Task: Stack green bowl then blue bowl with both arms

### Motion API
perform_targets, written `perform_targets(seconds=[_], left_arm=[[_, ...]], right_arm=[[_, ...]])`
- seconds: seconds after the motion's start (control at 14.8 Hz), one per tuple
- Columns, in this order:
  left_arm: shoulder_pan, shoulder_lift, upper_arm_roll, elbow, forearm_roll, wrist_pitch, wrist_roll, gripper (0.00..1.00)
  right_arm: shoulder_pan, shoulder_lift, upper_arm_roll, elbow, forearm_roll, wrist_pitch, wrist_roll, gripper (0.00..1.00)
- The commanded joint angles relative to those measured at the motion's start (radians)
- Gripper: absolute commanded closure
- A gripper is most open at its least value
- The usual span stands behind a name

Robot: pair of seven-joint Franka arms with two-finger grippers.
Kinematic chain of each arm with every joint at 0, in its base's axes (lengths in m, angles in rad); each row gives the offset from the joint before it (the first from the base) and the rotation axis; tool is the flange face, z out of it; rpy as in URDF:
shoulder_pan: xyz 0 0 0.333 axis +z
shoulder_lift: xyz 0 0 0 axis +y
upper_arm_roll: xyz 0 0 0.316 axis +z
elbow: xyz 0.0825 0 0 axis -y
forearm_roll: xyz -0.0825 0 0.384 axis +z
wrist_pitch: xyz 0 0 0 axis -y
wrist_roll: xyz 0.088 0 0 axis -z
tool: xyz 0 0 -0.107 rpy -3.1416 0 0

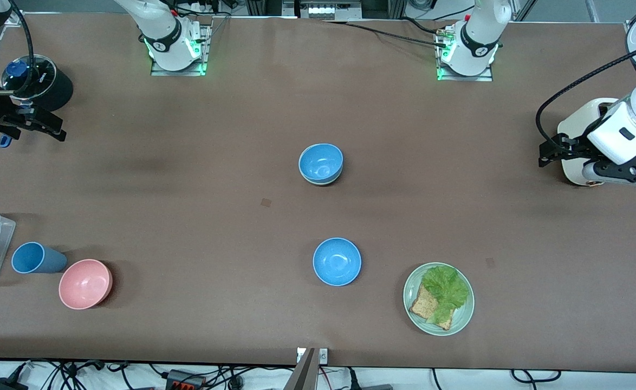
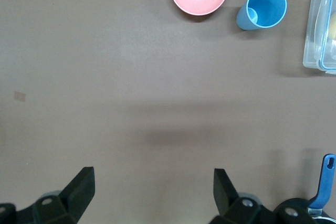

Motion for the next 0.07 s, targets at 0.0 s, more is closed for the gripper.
perform_targets(seconds=[0.0], left_arm=[[0.027,-0.010,-0.015,-0.015,-0.006,-0.004,0.029,0.00]], right_arm=[[0.003,-0.028,0.000,-0.039,0.006,0.019,-0.004,0.00]])
